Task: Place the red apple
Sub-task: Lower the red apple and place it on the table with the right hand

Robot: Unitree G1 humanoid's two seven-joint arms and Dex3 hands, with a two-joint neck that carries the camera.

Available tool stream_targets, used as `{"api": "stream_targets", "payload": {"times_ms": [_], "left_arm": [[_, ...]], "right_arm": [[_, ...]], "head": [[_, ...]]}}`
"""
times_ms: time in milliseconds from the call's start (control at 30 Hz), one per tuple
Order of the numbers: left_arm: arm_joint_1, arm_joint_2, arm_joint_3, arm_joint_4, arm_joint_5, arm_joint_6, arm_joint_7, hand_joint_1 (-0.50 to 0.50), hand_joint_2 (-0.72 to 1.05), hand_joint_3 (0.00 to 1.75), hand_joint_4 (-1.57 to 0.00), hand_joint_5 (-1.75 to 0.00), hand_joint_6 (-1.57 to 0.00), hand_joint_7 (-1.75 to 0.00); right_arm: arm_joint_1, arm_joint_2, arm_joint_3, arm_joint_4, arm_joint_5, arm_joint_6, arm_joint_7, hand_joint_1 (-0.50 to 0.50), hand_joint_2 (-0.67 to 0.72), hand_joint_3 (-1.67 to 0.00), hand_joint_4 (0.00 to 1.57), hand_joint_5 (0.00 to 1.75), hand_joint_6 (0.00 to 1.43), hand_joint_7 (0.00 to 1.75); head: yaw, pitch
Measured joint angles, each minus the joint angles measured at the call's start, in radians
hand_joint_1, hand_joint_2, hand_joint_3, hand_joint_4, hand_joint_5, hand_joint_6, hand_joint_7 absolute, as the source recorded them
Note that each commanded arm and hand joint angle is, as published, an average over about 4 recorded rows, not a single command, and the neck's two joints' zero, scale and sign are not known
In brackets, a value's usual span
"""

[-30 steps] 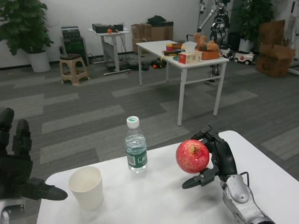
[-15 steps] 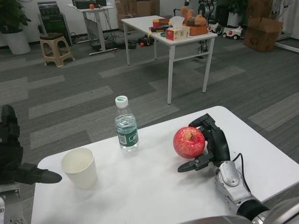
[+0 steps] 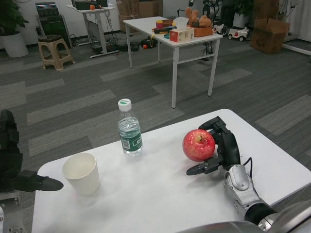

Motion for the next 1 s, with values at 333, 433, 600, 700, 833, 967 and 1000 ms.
{"api": "stream_targets", "payload": {"times_ms": [333,433,600,700,833,967,1000], "left_arm": [[-0.001,0.0,0.0,0.003,0.0,0.0,0.0,-0.43,-0.37,0.04,0.0,0.0,0.0,-0.42],[-0.001,0.0,0.0,0.003,0.0,0.0,0.0,-0.42,-0.37,0.07,0.0,0.0,0.0,-0.42],[-0.001,0.0,0.0,0.003,0.0,0.0,0.0,-0.42,-0.37,0.09,0.0,0.0,0.0,-0.42],[-0.001,0.0,0.0,0.003,0.0,0.0,0.0,-0.41,-0.37,0.04,0.0,0.0,0.0,-0.42],[-0.001,0.0,0.0,0.003,0.0,0.0,0.0,-0.42,-0.37,0.07,0.0,0.0,0.0,-0.42],[-0.001,0.0,0.0,0.003,0.0,0.0,0.0,-0.42,-0.37,0.09,0.0,0.0,0.0,-0.42],[-0.001,0.0,0.0,0.003,0.0,0.0,0.0,-0.41,-0.37,0.09,0.0,0.0,0.0,-0.42]], "right_arm": [[0.0,0.0,-0.001,0.003,0.0,-0.001,0.002,0.25,0.03,-0.24,0.28,1.36,0.71,1.68],[-0.001,-0.001,0.0,0.005,0.0,-0.001,0.006,0.21,-0.02,-0.26,0.25,1.33,0.63,1.69],[-0.001,-0.002,0.003,0.005,0.0,-0.003,0.011,0.07,-0.07,-0.32,0.2,1.24,0.4,1.75],[-0.001,-0.002,0.005,0.005,0.0,-0.006,0.012,-0.02,-0.03,-0.36,0.16,1.12,0.21,1.71],[0.0,-0.006,0.012,0.005,0.0,-0.013,0.013,-0.19,-0.03,-0.4,0.04,0.51,0.0,1.15],[0.006,-0.011,0.022,-0.003,0.0,-0.017,0.014,-0.27,-0.03,-0.4,0.0,0.19,0.0,0.7],[0.008,-0.012,0.023,-0.006,0.0,-0.018,0.014,-0.29,-0.03,-0.4,0.0,0.19,0.0,0.65]], "head": [[0.003,0.003],[0.005,0.006],[0.007,0.009],[0.008,0.011],[0.011,0.014],[0.011,0.016],[0.012,0.016]]}}
